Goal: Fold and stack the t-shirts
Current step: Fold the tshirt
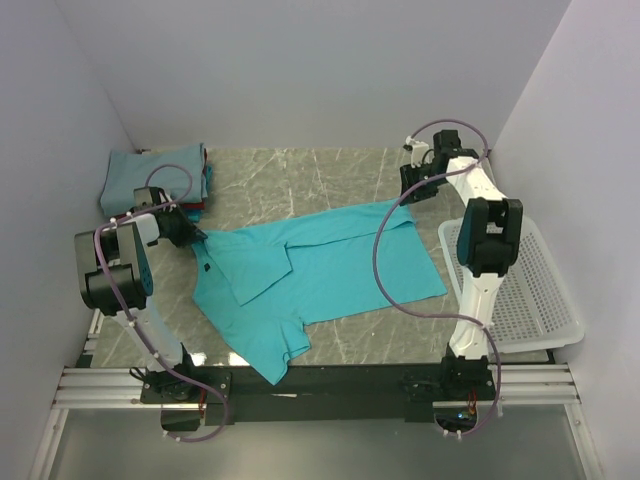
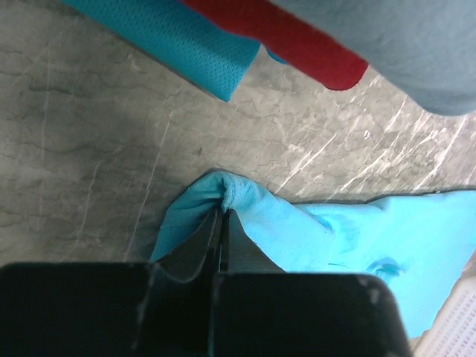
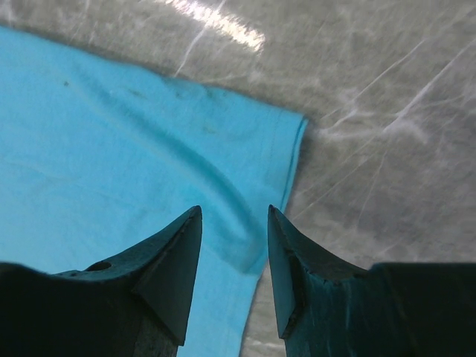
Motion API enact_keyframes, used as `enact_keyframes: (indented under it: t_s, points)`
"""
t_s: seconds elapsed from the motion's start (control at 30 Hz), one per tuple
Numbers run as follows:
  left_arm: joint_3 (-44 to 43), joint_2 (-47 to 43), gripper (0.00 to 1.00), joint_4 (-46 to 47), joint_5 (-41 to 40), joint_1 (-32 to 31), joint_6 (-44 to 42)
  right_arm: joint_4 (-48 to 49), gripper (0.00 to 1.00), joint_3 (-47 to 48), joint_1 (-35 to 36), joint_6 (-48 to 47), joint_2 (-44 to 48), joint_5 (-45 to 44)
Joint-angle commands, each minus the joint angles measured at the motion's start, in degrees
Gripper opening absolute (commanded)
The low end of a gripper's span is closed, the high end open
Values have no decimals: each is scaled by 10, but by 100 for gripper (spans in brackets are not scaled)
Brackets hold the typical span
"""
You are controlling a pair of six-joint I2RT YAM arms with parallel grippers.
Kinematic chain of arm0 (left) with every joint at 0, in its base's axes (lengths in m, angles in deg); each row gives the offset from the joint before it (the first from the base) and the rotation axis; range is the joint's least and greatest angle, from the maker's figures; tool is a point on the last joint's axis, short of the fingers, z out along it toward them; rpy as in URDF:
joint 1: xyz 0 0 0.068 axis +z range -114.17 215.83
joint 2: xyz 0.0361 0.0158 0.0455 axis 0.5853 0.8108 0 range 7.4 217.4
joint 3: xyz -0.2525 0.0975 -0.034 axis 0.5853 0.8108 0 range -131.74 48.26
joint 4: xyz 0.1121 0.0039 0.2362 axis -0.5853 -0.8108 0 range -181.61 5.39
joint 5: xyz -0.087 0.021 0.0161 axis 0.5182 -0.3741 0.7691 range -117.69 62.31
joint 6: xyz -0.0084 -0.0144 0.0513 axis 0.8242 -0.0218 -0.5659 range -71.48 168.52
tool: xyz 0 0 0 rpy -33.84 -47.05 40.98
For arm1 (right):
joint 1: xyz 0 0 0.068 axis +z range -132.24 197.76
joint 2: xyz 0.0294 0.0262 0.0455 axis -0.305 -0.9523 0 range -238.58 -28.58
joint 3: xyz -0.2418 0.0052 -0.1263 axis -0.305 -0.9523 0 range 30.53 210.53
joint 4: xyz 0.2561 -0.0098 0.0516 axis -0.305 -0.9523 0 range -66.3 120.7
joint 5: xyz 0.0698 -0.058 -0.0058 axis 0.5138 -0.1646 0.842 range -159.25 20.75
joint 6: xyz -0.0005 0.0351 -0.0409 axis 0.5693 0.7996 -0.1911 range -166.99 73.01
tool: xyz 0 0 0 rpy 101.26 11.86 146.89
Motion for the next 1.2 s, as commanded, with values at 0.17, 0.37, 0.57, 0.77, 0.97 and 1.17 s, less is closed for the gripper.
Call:
enact_keyframes:
  t_s: [0.17,0.37,0.57,0.77,0.97,1.17]
  points:
    - [0,-44,1,4,-14,6,-11,-34,48,95,-1,21,-69,-31]
    - [2,-49,1,4,-6,11,-12,-51,48,167,0,34,-127,-36]
    - [0,-51,0,2,2,14,-13,-61,43,192,3,39,-148,-20]
    - [1,-56,0,4,10,20,-12,-62,29,185,3,38,-146,-8]
    - [9,-66,0,7,10,26,-9,-43,0,186,3,46,-135,-12]
    - [17,-77,0,9,-10,35,-1,20,0,189,2,90,-122,-31]
